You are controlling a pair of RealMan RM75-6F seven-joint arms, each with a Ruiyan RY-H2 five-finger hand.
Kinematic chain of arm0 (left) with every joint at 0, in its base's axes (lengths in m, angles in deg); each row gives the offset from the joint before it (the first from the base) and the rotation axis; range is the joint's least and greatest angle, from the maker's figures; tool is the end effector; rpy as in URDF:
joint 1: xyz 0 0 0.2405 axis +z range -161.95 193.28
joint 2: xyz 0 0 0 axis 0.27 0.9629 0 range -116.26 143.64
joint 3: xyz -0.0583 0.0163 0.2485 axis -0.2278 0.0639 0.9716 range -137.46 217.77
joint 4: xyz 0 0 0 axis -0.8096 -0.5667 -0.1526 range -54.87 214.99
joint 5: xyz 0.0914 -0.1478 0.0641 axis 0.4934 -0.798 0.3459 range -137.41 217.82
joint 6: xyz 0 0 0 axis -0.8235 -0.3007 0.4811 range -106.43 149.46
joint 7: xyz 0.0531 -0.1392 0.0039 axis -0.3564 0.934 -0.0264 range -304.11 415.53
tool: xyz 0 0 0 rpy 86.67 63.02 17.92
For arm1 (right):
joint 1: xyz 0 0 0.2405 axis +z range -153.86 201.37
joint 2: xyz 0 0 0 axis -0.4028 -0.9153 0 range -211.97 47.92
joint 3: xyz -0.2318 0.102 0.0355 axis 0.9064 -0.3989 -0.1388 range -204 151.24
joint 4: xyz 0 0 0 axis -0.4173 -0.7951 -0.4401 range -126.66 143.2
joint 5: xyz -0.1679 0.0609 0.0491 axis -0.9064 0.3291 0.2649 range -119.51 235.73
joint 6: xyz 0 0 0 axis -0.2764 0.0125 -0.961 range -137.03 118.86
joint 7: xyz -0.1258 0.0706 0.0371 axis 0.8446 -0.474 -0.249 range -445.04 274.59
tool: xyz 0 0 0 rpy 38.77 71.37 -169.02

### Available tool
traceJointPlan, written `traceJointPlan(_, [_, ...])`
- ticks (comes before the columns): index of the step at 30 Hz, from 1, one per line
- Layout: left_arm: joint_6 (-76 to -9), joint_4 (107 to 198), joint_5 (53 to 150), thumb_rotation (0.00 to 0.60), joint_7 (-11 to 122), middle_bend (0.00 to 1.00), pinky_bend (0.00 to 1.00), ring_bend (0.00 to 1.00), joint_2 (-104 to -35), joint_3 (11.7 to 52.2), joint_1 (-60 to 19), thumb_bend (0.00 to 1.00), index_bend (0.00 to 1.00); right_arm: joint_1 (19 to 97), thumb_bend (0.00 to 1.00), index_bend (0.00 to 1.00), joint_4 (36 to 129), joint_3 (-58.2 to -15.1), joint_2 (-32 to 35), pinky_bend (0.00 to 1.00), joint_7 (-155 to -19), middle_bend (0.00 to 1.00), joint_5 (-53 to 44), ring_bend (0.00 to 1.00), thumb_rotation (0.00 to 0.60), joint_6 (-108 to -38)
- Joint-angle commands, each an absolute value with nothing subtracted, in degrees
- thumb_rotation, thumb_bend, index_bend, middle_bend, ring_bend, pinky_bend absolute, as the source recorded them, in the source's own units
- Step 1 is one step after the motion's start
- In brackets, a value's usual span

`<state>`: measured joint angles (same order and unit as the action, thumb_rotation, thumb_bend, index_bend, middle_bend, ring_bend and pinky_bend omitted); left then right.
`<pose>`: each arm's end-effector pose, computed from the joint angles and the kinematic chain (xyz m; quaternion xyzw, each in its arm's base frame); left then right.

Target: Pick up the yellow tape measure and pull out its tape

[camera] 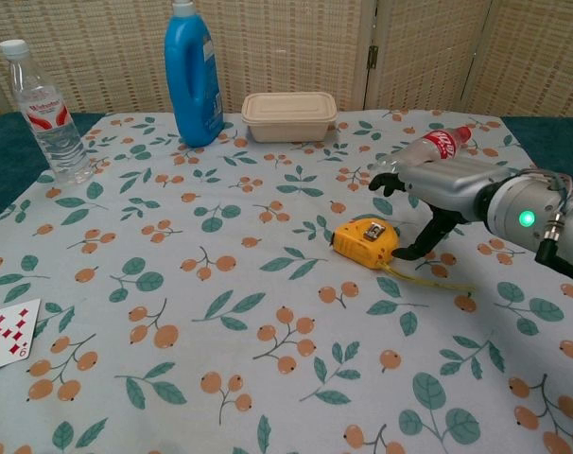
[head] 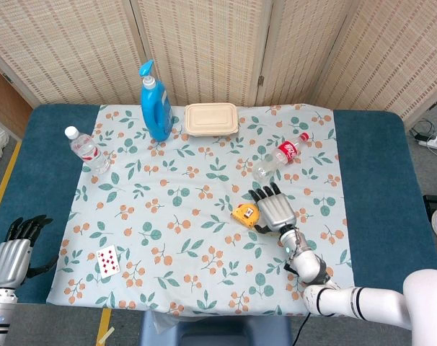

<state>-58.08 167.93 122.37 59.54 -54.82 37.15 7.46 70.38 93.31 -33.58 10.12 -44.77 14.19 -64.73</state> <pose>-0.3126 0.2028 0.1552 -0.5871 -0.4328 -0.3867 0.5644 -0.1604 -0.3406 -0.0209 0.7701 -0.3691 0.2409 0.4611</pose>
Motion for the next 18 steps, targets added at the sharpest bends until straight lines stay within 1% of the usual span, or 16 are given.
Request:
traceJointPlan(1, [-58.07, 167.90, 122.37, 0.600, 59.55, 0.16, 0.00, 0.15, -54.84, 37.19, 7.49, 0.30, 0.20, 71.48, 0.32, 0.10, 92.34, -33.92, 11.23, 0.00, -44.49, 0.18, 16.57, 0.10, 0.447, -62.37])
traceJointPlan(4, [-58.32, 167.93, 122.38, 0.600, 59.58, 0.16, 0.00, 0.15, -54.78, 37.25, 7.68, 0.30, 0.20, 72.21, 0.32, 0.08, 93.10, -34.20, 11.71, 0.00, -46.22, 0.18, 16.41, 0.10, 0.447, -60.12])
traceJointPlan(8, [-58.63, 167.96, 122.21, 0.600, 59.57, 0.16, 0.00, 0.15, -54.68, 37.23, 7.94, 0.30, 0.20, 72.68, 0.32, 0.08, 94.59, -34.05, 11.76, 0.00, -47.95, 0.19, 14.66, 0.10, 0.447, -58.99])
traceJointPlan(14, [-58.73, 168.04, 122.23, 0.600, 59.60, 0.16, 0.00, 0.15, -54.63, 37.40, 8.17, 0.30, 0.20, 72.89, 0.32, 0.07, 96.38, -32.68, 11.55, 0.00, -49.61, 0.20, 11.65, 0.11, 0.448, -58.27])
traceJointPlan(18, [-58.67, 168.12, 122.27, 0.600, 59.64, 0.16, 0.00, 0.15, -54.64, 37.40, 8.16, 0.30, 0.20, 72.34, 0.32, 0.07, 97.37, -32.02, 10.86, 0.00, -51.06, 0.20, 9.43, 0.11, 0.449, -59.01])
